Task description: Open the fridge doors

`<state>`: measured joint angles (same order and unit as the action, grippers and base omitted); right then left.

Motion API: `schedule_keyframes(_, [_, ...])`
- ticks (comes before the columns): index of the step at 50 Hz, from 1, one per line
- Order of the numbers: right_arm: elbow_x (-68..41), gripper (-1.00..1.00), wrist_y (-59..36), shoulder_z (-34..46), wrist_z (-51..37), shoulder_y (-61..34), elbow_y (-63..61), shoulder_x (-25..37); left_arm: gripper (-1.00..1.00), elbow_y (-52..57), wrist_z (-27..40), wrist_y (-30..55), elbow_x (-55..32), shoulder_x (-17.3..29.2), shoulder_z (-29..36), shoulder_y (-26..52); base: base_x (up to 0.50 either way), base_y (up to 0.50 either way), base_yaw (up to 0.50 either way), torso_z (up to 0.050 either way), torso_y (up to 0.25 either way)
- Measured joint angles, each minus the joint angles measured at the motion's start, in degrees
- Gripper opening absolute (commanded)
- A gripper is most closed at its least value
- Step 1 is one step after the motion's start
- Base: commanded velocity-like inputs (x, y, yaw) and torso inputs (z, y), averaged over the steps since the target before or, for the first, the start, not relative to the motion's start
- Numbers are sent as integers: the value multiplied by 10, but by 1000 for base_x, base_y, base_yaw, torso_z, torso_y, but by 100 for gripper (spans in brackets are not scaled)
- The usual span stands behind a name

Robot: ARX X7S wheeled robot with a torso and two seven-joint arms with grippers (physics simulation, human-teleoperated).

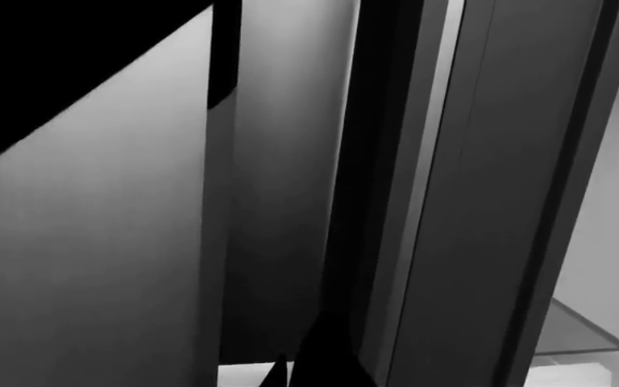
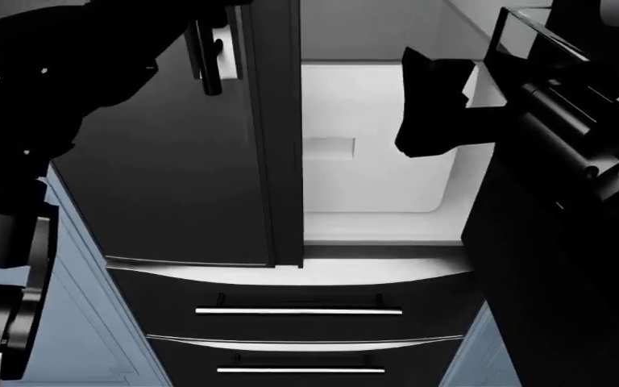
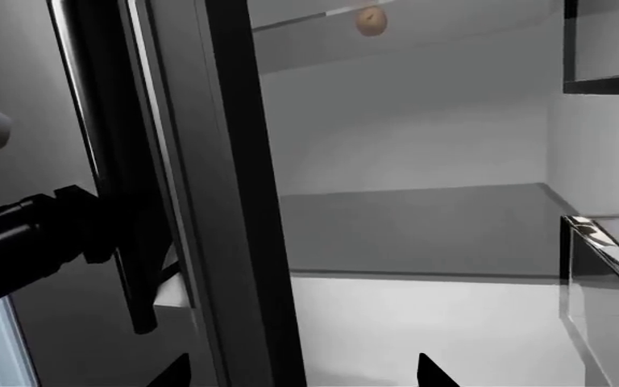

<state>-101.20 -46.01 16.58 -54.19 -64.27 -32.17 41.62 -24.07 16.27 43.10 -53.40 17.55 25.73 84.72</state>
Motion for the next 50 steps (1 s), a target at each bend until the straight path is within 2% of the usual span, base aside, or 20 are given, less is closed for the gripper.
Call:
schedule_keyframes(8, [0,100,2,0,0,0,0,1,-100,12,2,-5,-2,4,-1,-8,0,0,0,0,0])
schedule_keyframes(34, [2,100,8,1,-1,1,2,4,-100,230,72,-31,-10,76,-21,-101,0,0,-1,0,3])
schedule_keyframes(50, [-1,100,11,1,-2,2,-2,6,-100,324,101,-41,-7,110,-47,-135,-1,0,-3,1,5])
